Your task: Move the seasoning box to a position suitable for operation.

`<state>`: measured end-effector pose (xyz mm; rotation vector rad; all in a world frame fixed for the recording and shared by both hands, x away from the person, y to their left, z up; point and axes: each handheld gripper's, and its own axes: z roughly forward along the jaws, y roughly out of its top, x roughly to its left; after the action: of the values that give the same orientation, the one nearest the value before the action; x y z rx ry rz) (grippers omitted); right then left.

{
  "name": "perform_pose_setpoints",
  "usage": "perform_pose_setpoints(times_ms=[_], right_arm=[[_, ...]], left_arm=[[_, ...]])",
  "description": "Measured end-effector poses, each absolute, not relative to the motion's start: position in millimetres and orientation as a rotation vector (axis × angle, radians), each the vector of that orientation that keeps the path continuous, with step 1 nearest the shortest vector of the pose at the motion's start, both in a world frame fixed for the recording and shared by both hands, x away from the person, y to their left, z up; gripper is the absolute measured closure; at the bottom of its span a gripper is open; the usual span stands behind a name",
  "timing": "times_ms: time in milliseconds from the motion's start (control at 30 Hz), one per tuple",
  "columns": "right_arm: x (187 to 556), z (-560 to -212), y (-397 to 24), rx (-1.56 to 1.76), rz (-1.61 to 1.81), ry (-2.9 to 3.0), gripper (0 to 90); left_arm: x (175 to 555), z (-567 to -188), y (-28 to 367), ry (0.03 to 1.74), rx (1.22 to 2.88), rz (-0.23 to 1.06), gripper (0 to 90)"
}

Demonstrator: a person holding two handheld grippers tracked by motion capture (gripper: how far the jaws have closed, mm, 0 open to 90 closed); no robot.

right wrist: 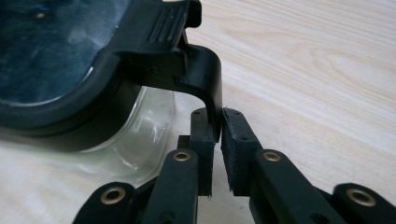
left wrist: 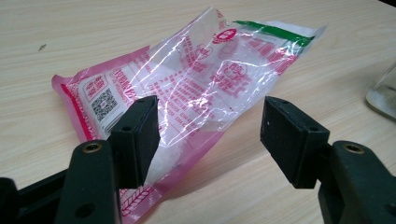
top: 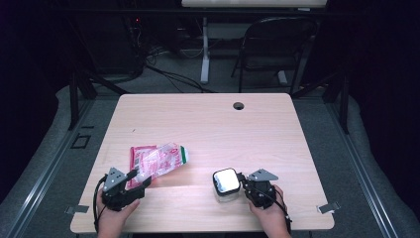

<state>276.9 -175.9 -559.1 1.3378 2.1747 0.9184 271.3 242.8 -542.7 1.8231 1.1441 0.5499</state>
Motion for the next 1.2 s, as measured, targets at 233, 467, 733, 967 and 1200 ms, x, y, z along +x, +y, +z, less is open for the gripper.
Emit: perform_pose_setpoints(times_ms=[233,467,733,967,1200], right_arm=[[266.0,-546.5,-181.6,1.340,0.972,2.229,72.0],[260.4,-527.8,-191.9,1.355,1.034,2.221,64.8],[276.1,-495.0,-201.1,1.416,1.112,2.168,65.3],[298.6,-478.1,-189.8,1.474,1.122,2.237,64.5],[304.0,-476.8,-183.1,1.522,1.036,2.277,64.3]], left_arm=[[270.1,-540.7,240.3,1.140,1.838,0.536,38.6],[270.3,-537.3,237.5,1.140,1.844,0.497,40.1],[270.6,-528.2,220.6,1.089,1.872,0.425,43.4],[273.5,-520.4,204.3,1.050,1.889,0.386,44.7],[279.9,-514.4,183.9,1.004,1.911,0.350,49.6]])
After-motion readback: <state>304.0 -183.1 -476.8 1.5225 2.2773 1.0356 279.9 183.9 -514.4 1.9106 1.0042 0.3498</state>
